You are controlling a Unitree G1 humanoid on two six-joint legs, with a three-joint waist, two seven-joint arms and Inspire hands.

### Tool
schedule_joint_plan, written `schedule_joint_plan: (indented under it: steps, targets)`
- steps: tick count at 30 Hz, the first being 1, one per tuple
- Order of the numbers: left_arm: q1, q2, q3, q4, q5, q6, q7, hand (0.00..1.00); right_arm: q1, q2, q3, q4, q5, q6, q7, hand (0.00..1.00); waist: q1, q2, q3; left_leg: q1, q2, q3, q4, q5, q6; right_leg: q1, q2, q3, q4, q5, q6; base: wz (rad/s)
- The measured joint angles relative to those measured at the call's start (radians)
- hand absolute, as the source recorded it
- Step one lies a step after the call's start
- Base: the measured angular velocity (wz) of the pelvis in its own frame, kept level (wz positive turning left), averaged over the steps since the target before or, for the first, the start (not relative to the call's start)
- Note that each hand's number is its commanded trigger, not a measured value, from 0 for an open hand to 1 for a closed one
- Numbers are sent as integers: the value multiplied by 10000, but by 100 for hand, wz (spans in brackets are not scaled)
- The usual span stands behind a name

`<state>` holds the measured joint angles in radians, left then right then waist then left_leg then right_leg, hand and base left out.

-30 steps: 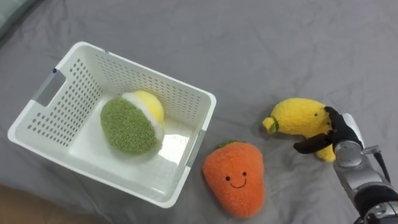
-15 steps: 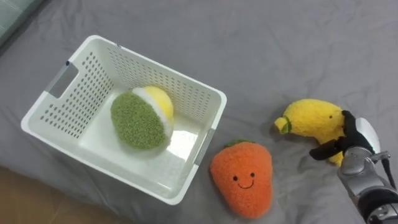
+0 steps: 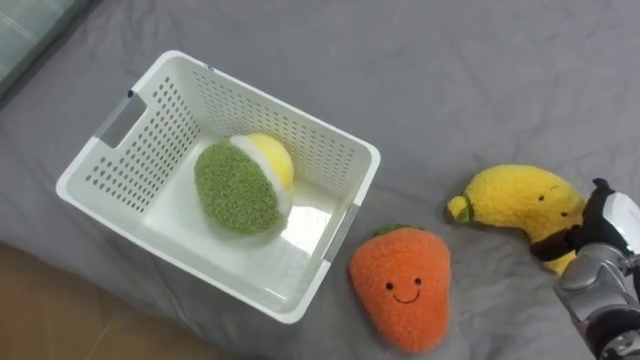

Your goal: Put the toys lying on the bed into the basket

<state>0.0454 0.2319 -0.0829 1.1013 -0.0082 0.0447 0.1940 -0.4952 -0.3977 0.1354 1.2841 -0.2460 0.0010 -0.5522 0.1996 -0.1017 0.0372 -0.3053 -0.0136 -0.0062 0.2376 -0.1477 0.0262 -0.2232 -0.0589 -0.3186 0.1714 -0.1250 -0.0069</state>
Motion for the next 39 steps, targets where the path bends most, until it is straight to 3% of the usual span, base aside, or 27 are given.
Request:
schedule_joint_plan:
  steps: [4, 5, 6, 7, 14, 17, 25, 32, 39]
  targets:
    - [-2, 4, -189, -46, -2, -1, 7, 0, 0, -6, 13, 8, 9, 3, -110, 0, -12, 47, 2, -42, 4, -5, -3, 27, -3, -40, 3, -17, 9, 18, -28, 0]
    - [-4, -5, -208, -83, -2, -2, 7, 0, 0, -6, 19, 15, 9, 3, -120, 55, -14, 63, 7, -64, 7, -16, -9, 36, -6, -58, 8, -32, 10, 25, -36, 0]
    - [-4, -5, -208, -102, -2, -2, 8, 0, 0, -6, 20, 28, 9, 3, -120, 64, -14, 72, 12, -70, 9, -28, -15, 40, -9, -60, 10, -47, 10, 27, -40, 5]
    - [-4, -5, -207, -126, 1, -4, 26, 0, 0, -6, 18, 56, 13, 3, -120, 100, -13, 83, 15, -76, 12, -44, -39, 50, -16, -68, 13, -71, 10, 31, -45, 5]
    - [-13, -8, -196, -128, 5, 0, 120, 0, -52, -17, 16, 136, 33, 19, -102, 100, 2, 90, 9, -397, -4, -120, -224, 246, -54, -443, 2, -134, 26, 58, -90, 3]
    - [-16, -7, -197, -32, 4, 18, 108, 0, -211, -229, 26, 326, 73, 37, -75, 100, 1, 92, 10, -401, -4, -124, -223, 247, -54, -446, -1, -144, 15, 58, -90, 0]
    - [-165, -11, -206, -26, -17, 137, 108, 0, -279, -389, 643, 470, 826, 195, 316, 100, 11, 110, 25, -584, 4, -132, -144, 249, -57, -591, 5, -159, 23, 71, -111, 0]
    - [-207, -14, -207, -38, -22, 124, 108, 0, -296, -574, 786, 453, 1232, 136, 385, 100, 30, 206, 88, -750, 5, -247, -150, 265, -63, -762, -2, -258, 139, 80, -120, 3]
    - [-334, -7, -589, -185, -38, 84, 112, 0, -293, -655, 834, 489, 1641, 113, 401, 100, 5, 245, 76, -818, -1, -380, -136, 302, -84, -757, -1, -412, 131, 80, -119, 6]
